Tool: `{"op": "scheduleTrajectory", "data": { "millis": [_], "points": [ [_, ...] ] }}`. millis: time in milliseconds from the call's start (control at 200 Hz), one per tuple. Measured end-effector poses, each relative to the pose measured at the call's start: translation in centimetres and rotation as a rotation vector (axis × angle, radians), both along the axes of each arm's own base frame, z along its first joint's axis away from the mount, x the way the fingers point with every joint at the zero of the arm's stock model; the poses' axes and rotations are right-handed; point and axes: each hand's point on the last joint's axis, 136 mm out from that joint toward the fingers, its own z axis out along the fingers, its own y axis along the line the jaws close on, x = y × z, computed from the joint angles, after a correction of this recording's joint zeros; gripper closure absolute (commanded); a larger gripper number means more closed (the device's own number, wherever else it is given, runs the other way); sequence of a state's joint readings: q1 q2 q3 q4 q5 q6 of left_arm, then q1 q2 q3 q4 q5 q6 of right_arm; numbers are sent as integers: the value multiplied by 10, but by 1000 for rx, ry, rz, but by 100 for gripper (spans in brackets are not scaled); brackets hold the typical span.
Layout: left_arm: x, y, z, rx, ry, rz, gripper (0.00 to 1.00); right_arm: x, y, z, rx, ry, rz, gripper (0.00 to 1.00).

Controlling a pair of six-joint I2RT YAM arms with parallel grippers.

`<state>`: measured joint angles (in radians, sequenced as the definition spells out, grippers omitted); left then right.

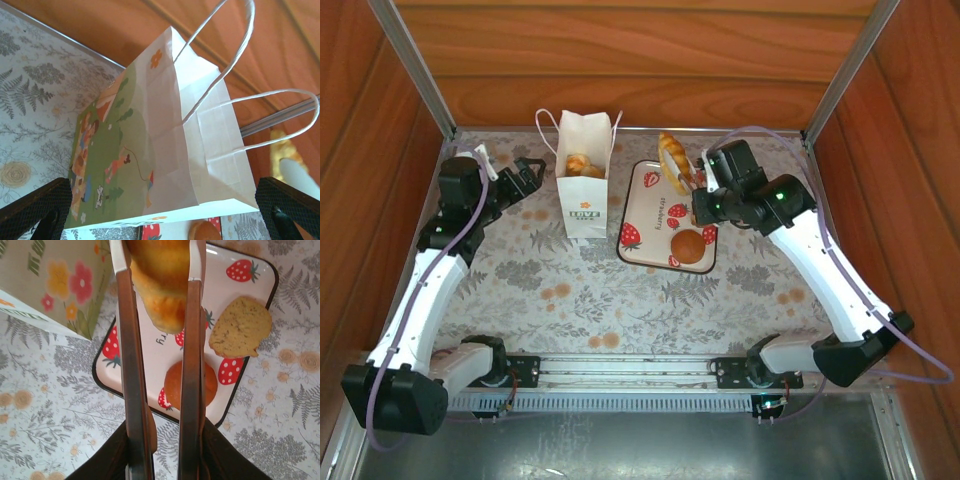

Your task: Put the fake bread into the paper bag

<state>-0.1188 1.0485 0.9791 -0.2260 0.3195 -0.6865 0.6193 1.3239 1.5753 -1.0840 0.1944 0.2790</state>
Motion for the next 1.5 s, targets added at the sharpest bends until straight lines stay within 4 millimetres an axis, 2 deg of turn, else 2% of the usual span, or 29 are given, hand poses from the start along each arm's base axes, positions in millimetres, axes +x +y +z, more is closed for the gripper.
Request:
{"op": "scheduleTrajectory", "data": {
  "millis": [200, 345, 620, 865, 955, 1100, 1205, 1309, 1504],
  "points": [
    [2, -3, -8, 3, 35, -19, 0, 7, 6, 30, 49, -60, 6, 75],
    [6, -7, -3, 3, 39, -38, 2, 13, 13, 53, 85, -106, 19, 76],
    [18, -14, 3, -8, 45, -72, 4, 26, 31, 81, 127, -150, 60, 76],
    [27, -18, 7, -16, 50, -90, 7, 36, 70, 113, 156, -208, 159, 76],
    [31, -20, 4, -20, 62, -100, 12, 40, 87, 119, 161, -222, 198, 76],
    [42, -28, -5, -25, 94, -119, 22, 48, 117, 123, 173, -230, 251, 76],
    [52, -35, -13, -19, 117, -135, 26, 54, 135, 119, 171, -226, 281, 76],
    [59, -44, -19, -9, 134, -154, 29, 57, 150, 108, 163, -206, 302, 76],
    [70, -55, -24, 31, 139, -169, 43, 64, 166, 81, 130, -154, 316, 76]
  ]
}}
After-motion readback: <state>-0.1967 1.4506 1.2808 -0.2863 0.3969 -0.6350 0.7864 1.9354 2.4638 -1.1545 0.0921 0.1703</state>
